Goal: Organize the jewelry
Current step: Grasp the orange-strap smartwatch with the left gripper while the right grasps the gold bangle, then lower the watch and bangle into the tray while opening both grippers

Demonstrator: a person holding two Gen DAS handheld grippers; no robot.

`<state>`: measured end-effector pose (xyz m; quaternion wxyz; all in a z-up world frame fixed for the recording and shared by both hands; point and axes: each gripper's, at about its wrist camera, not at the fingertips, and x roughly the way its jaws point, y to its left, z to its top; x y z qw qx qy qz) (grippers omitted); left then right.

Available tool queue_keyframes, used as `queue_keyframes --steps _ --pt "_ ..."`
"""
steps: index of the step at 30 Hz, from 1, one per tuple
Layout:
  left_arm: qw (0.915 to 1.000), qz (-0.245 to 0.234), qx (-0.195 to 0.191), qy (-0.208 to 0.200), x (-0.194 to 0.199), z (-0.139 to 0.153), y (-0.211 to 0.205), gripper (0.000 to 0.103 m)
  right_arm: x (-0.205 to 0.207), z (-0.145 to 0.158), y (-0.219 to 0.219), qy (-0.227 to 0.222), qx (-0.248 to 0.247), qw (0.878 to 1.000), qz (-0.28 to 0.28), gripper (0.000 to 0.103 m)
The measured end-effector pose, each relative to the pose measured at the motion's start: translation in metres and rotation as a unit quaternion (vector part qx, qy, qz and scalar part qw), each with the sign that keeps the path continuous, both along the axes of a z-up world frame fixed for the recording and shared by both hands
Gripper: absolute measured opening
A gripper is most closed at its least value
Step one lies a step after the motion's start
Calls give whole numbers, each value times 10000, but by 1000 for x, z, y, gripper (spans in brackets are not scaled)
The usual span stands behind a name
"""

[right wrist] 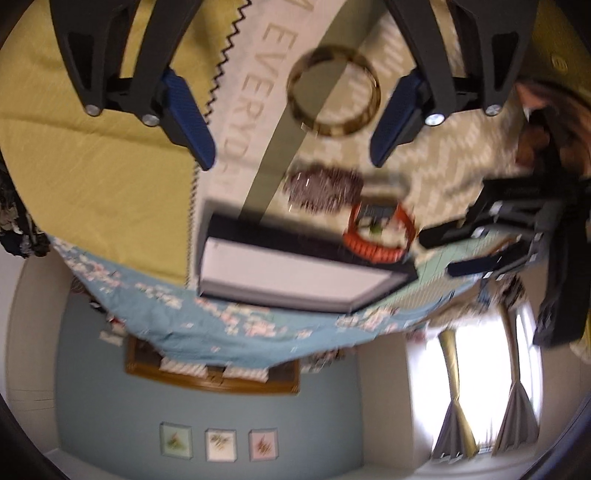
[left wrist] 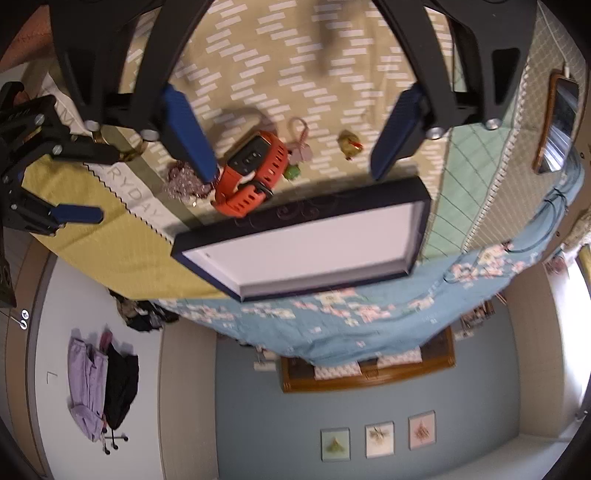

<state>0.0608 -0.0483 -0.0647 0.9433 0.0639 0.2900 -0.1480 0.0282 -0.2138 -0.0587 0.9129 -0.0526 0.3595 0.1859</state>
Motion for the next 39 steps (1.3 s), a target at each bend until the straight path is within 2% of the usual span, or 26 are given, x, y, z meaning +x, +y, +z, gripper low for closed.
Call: queue_keyframes --steps 5,6,8,10,12,13,15,17,22,31,36,39 --pt "9993 -105 91 353 15 -13 -4 56 1 -16 1 427 -30 9987 266 56" --pt "9989 -149 128 418 20 -16 -6 53 1 -17 1 478 -42 9985 277 50" --pt "9984 -200 155 508 23 -17 -8 42 2 -19 -1 594 -13 9977 312 42" --pt "9976 -249 147 635 29 -18 -9 35 4 -21 -3 656 6 9974 312 28" --pt "9967 -273 119 761 34 -21 -10 25 5 -21 -5 680 28 9971 326 26" --pt "9960 -296 98 840 35 -23 -10 15 6 -20 -6 691 28 9971 326 21" --pt "9954 -293 66 908 37 -24 -11 14 8 -19 -7 719 46 9967 362 10" --pt "9953 -293 8 928 37 -23 -9 13 10 -18 -8 739 68 9964 398 6" --pt "9935 -403 -262 1036 43 -16 -2 11 13 -11 -13 721 327 9956 503 6" --pt "9894 -573 -721 1121 51 12 18 9 32 17 -19 368 657 9961 466 6" --pt "9872 -516 -974 1156 76 32 31 9 67 35 -17 60 630 9973 367 6" --pt "9887 -371 -956 1090 97 42 37 9 95 43 -14 -68 601 9977 299 6"
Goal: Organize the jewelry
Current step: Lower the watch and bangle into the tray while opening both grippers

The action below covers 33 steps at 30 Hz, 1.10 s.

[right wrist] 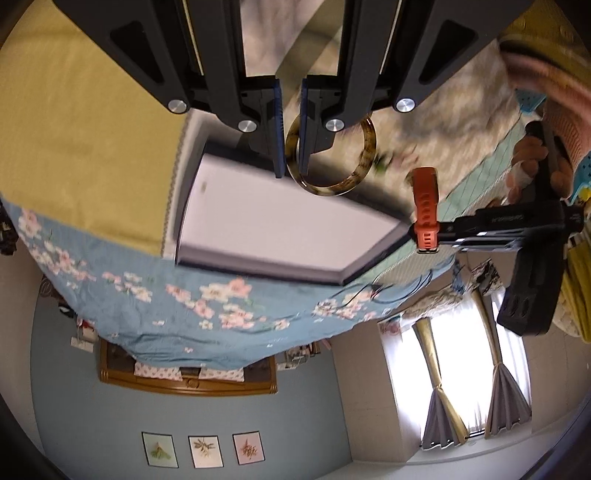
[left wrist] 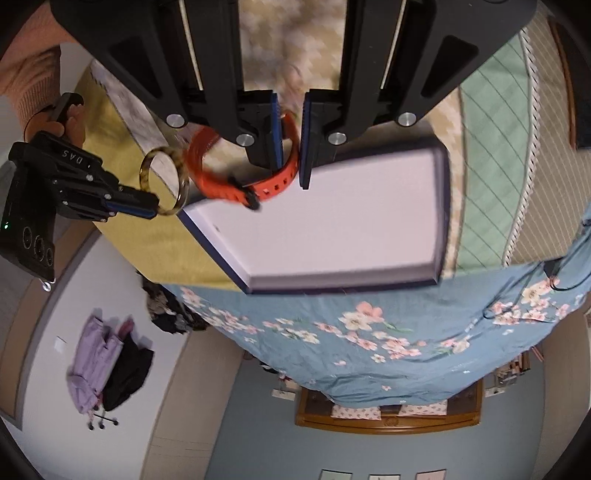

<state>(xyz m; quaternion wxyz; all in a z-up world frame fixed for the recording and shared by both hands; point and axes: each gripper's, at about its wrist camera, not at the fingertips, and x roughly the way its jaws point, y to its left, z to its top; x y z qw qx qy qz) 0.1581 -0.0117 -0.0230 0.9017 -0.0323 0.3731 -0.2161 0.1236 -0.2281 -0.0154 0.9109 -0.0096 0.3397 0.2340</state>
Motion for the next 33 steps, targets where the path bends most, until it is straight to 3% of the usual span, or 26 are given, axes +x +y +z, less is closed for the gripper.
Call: queue_keyframes --steps 8,17,30,33 --pt "9994 251 -61 251 75 5 5 9 86 -6 13 60 -207 9994 -274 6" --pt "9952 601 -74 771 147 -29 2 9 160 -25 35 394 -483 9969 -485 6" --pt "9858 1044 -70 1313 207 -68 4 8 197 -48 50 1033 -920 9882 -652 6" --pt "9843 1088 -50 1389 215 -72 3 8 197 -46 49 1020 -854 9886 -709 13"
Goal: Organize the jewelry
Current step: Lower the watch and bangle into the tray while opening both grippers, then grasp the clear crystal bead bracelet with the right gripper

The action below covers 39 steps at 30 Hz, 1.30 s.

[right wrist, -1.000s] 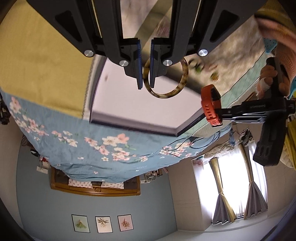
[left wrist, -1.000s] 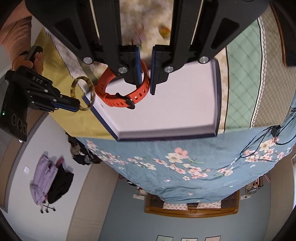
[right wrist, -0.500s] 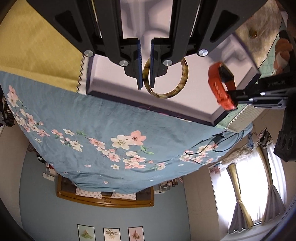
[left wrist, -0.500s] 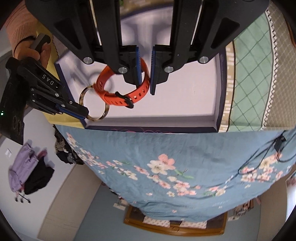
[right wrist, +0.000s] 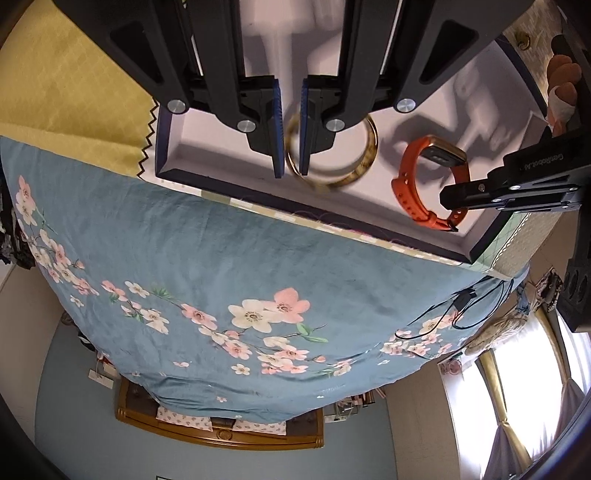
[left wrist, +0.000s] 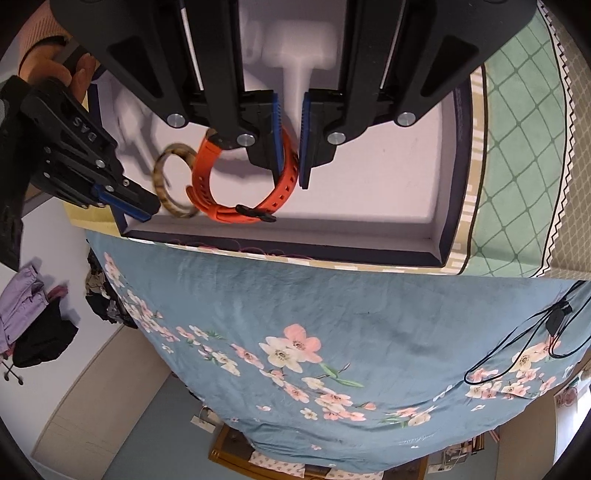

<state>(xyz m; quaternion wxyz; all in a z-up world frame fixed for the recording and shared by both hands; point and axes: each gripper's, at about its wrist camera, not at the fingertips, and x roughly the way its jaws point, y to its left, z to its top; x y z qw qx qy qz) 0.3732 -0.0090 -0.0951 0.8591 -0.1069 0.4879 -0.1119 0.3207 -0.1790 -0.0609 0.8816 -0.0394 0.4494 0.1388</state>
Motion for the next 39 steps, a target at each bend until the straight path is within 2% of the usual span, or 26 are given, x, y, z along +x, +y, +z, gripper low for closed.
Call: queue_keyframes --steps 3,5,9,10,12,14,16,19,22,25,31,34,39 --pt "10000 18 25 44 5 -2 -1 9 -9 6 4 -122 93 9998 125 16" --pt "10000 56 24 68 7 -4 -1 15 -14 9 7 -173 159 9995 202 17" --pt "10000 84 -12 45 6 -5 1 19 -24 13 8 -220 307 9988 319 25" --pt "10000 72 -44 42 3 -4 2 26 -28 15 7 -242 366 9984 358 27" --pt "9999 95 -13 -109 -4 1 5 31 -38 20 3 -333 515 9973 415 30" --pt "9992 49 3 -395 -16 11 10 43 -54 28 -4 -447 683 9955 492 34" --pt "9975 -15 64 -698 -33 24 14 48 -71 35 -9 -570 812 9932 611 42" --pt "9923 -159 201 -1214 -68 46 21 55 -101 42 -17 -686 861 9907 801 48" --pt "9868 -269 365 -1555 -105 60 25 61 -132 42 -24 -703 852 9890 987 48" --pt "9840 -398 420 -1683 -142 63 31 65 -162 34 -34 -554 872 9888 1077 48" --pt "9842 -536 442 -1629 -195 49 34 66 -198 14 -44 -200 867 9901 1081 44" --pt "9851 -546 342 -1597 -215 42 35 66 -216 9 -35 -153 784 9886 1273 38" --pt "9850 -563 358 -1594 -233 35 27 66 -229 4 -12 -233 377 9861 1601 37"
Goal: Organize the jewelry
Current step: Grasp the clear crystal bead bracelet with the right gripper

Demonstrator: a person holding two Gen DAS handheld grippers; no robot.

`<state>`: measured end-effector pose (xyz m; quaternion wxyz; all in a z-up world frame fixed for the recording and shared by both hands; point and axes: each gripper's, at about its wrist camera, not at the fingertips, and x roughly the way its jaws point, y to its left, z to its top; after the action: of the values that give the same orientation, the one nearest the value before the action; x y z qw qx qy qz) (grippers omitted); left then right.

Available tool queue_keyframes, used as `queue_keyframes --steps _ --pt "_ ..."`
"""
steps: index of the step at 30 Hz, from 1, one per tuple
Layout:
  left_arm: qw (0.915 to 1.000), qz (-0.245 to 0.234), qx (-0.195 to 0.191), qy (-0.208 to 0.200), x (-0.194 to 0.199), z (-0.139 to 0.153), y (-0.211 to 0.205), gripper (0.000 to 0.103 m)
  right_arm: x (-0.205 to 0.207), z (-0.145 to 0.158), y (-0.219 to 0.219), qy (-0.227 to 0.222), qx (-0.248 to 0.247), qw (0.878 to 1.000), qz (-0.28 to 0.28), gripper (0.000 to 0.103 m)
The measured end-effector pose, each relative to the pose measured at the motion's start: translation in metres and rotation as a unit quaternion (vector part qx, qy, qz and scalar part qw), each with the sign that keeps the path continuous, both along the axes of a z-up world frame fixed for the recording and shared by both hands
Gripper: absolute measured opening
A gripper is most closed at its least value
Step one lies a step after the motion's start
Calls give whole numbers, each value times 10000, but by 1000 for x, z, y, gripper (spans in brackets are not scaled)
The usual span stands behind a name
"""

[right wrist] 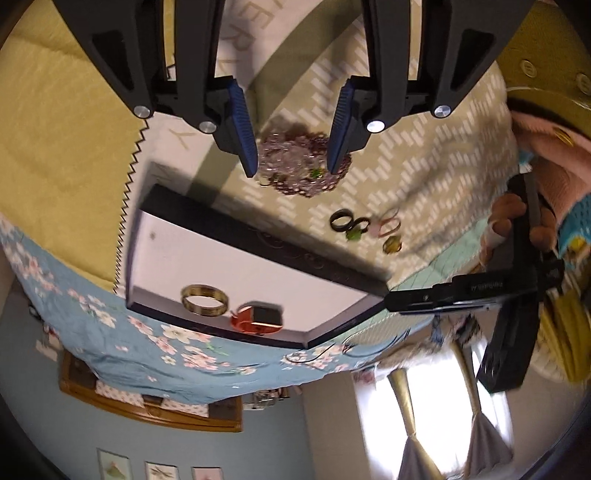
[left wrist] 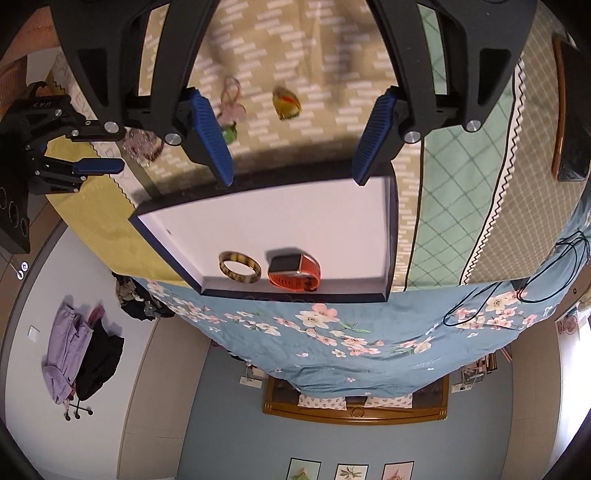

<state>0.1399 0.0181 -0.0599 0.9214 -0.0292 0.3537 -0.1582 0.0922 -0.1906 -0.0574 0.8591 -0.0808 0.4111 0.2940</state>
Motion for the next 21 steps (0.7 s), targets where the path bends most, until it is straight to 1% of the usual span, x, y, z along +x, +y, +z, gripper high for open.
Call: queue_keyframes --steps 2,4,9,11,12,17,21 --pt "10000 -11 -22 -6 -8 -1 -1 68 0 -2 7 -53 -165 9998 52 37" --pt "10000 -11 -16 -34 -10 0 -1 69 1 -8 14 -95 -428 9990 113 37" --pt "10000 84 -42 -4 -15 0 1 73 -2 -14 21 -270 -752 9966 204 36" --pt "9999 99 -93 21 -16 0 4 73 -1 -14 20 -300 -786 9963 180 29" --pt "9999 116 -100 22 -17 0 4 73 -1 -13 20 -314 -810 9961 147 16" --pt "9999 114 -92 -5 -21 0 5 73 -1 -11 15 -242 -675 9974 101 16" --pt "9999 71 -29 -78 -24 2 4 73 0 5 3 -295 -173 9994 -74 16"
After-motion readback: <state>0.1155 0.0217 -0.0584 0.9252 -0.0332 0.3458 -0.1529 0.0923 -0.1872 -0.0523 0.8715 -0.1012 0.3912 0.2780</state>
